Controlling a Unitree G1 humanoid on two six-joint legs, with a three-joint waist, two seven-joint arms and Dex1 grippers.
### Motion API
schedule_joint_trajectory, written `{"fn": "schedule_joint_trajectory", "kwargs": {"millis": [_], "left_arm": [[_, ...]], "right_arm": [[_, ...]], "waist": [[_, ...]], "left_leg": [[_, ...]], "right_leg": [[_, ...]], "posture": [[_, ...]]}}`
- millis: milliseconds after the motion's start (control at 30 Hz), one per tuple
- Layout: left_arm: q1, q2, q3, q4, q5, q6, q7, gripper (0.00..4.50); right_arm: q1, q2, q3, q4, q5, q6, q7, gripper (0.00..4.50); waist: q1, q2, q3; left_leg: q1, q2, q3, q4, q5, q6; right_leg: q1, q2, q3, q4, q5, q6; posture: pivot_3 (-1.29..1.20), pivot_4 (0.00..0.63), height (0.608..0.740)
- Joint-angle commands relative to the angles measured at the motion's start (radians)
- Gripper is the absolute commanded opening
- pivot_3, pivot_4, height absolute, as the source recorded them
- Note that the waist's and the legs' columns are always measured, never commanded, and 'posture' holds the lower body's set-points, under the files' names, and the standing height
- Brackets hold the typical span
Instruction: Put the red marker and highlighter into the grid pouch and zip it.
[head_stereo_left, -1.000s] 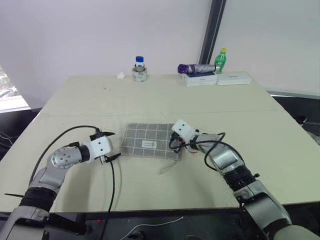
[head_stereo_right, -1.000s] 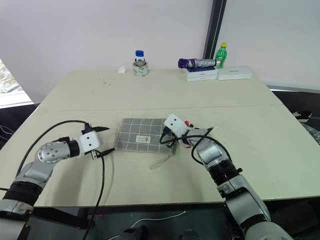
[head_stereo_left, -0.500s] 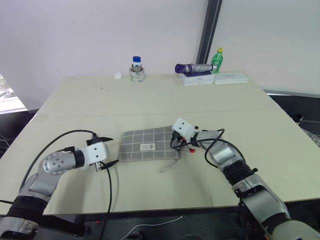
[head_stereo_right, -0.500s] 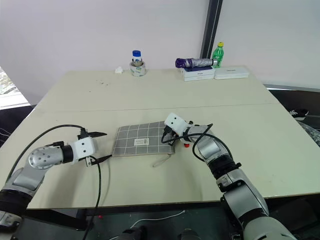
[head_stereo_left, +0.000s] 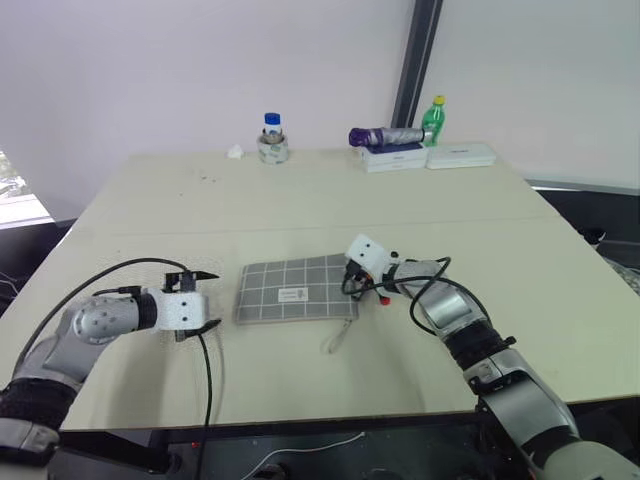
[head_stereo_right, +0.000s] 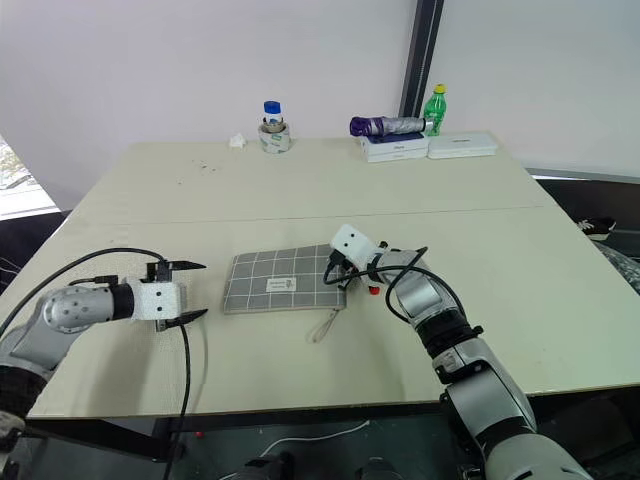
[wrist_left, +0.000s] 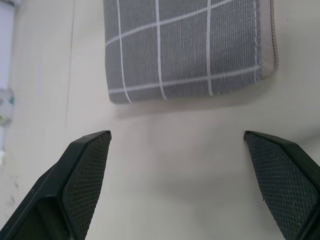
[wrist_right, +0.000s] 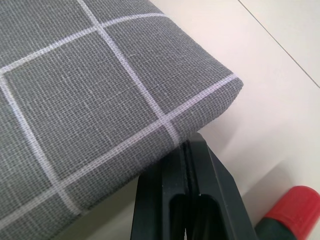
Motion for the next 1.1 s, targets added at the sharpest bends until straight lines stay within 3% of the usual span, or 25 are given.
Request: {"fn": "schedule_joint_trajectory", "kwargs": {"millis": [33,233,533,1100], "left_arm": [[-0.045,-0.033,-0.058,0.082,0.098,-0.096,0.073,4.50],[-0.111,-0.078,-0.111,0.168,0.183,-0.233,0.166,4.50],[-0.147,-0.099,-0.138,0.225,0.147,-0.358,0.157,4.50],[0.021,-0.019,-0.058,0.052,-0.081,-0.266,0.036,4.50]], "right_arm": [[-0.012,0.009,-0.013,-0.028,-0.006,-0.010,0.004,0.03],[-0.011,0.012,-0.017,-0.031,-0.008,-0.008,0.006,0.03],[-0.012,0.016,-0.011,-0.023,-0.010,-0.016,0.020,0.03],[-0.003,0.022,-0.011,-0.022,-0.020,-0.024,0.032,0.03]], "waist": [[0.001,0.000,0.000],[0.003,0.000,0.000],[-0.002,0.000,0.000],[-0.009,0.000,0.000]], "left_leg": [[0.000,0.000,0.000,0.000,0.000,0.000],[0.001,0.000,0.000,0.001,0.001,-0.001],[0.002,0.000,0.000,0.002,0.001,-0.002],[0.000,0.001,0.001,0.001,0.001,-0.002]], "right_leg": [[0.000,0.000,0.000,0.001,0.000,0.000],[0.000,0.000,0.000,0.006,0.000,0.000],[-0.001,0.000,0.000,0.007,0.000,0.000],[-0.005,0.002,0.004,0.010,0.000,0.000]], "posture": [[0.00,0.150,0.740],[0.00,0.150,0.740],[0.00,0.150,0.740],[0.00,0.150,0.740]]}}
